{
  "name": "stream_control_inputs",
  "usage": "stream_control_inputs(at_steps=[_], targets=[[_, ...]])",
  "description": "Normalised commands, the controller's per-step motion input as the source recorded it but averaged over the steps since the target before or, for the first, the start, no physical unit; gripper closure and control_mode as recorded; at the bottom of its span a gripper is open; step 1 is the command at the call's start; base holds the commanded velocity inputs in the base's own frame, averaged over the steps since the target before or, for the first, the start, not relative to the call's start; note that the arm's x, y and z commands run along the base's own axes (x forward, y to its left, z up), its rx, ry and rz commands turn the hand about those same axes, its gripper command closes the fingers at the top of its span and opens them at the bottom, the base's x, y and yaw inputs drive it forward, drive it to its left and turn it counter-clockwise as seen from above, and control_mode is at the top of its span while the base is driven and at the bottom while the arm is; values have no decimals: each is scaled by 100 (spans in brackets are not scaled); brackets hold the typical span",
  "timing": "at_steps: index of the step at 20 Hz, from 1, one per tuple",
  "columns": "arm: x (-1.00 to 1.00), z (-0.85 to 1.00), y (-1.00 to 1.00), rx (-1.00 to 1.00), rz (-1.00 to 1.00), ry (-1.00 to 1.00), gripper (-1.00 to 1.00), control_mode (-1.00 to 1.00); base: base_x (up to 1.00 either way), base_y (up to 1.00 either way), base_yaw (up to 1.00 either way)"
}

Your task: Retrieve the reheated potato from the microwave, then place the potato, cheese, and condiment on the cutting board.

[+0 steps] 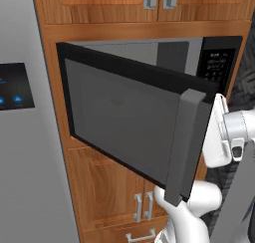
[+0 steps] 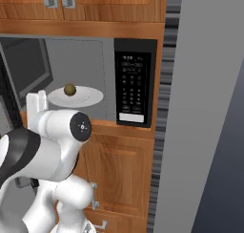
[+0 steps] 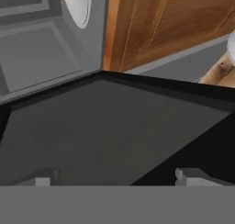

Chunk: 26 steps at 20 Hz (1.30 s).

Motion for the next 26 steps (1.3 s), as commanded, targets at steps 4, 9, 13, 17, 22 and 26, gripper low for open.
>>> stream_control_inputs(at_steps=[4, 9, 13, 17, 22, 26], targets=[[-50, -15, 55, 0, 6, -1, -100, -100, 0, 0, 0], [-54, -19, 55, 0, 5, -4, -100, -100, 0, 0, 0], [-61, -21, 55, 0, 3, -9, -100, -100, 0, 0, 0], [-59, -24, 56, 1, 1, -13, -100, -100, 0, 0, 0], [-50, -29, 58, 6, 0, -15, -100, -100, 0, 0, 0], [-42, -34, 62, 8, 0, -18, -100, -100, 0, 0, 0]])
